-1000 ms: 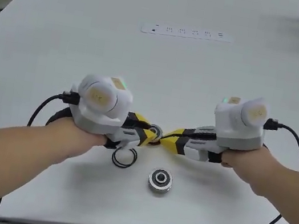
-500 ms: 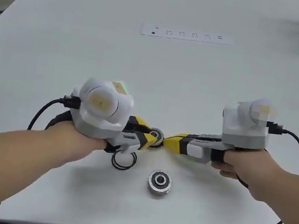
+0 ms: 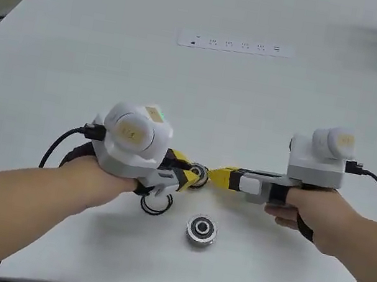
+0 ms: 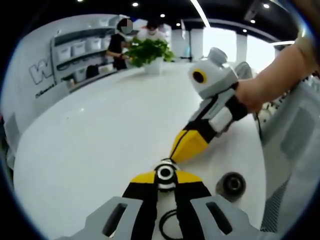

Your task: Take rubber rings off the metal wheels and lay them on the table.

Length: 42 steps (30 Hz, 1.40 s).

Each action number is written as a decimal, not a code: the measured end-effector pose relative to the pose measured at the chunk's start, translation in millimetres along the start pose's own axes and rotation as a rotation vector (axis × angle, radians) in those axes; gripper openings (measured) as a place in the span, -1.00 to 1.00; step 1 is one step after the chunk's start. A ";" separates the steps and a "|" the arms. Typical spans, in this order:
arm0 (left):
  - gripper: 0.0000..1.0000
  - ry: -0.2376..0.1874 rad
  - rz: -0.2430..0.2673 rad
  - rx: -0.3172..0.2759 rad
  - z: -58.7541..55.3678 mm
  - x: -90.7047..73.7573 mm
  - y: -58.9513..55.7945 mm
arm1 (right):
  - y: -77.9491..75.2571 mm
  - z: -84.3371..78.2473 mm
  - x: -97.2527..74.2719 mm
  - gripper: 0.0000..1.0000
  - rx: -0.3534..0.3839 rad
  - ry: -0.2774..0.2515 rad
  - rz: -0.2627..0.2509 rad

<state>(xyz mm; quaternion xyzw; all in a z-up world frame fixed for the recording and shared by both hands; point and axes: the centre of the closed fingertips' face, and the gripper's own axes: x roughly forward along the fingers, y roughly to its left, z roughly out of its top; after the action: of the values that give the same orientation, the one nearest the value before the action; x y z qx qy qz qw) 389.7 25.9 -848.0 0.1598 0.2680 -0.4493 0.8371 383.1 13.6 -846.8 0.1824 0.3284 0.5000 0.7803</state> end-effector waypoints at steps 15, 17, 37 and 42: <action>-0.76 0.003 0.002 0.015 0.3 1.9 -0.6 | 13.1 0.0 3.1 -1.00 0.031 0.016 0.033; -0.76 0.005 0.005 0.028 0.4 1.9 -0.9 | 13.8 0.5 3.2 -1.00 0.035 0.016 0.038; -0.76 0.000 -0.006 0.040 1.4 1.2 -4.3 | 30.9 4.1 0.1 -1.00 0.032 0.013 0.117; -0.75 -0.002 -0.009 0.044 1.5 1.4 -4.6 | 37.0 4.4 -4.2 -1.00 0.047 0.013 0.149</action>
<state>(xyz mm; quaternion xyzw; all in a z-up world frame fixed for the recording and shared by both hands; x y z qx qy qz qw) 387.0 21.7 -847.8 0.1768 0.2579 -0.4589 0.8317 360.5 26.1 -819.6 0.2211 0.3306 0.5499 0.7344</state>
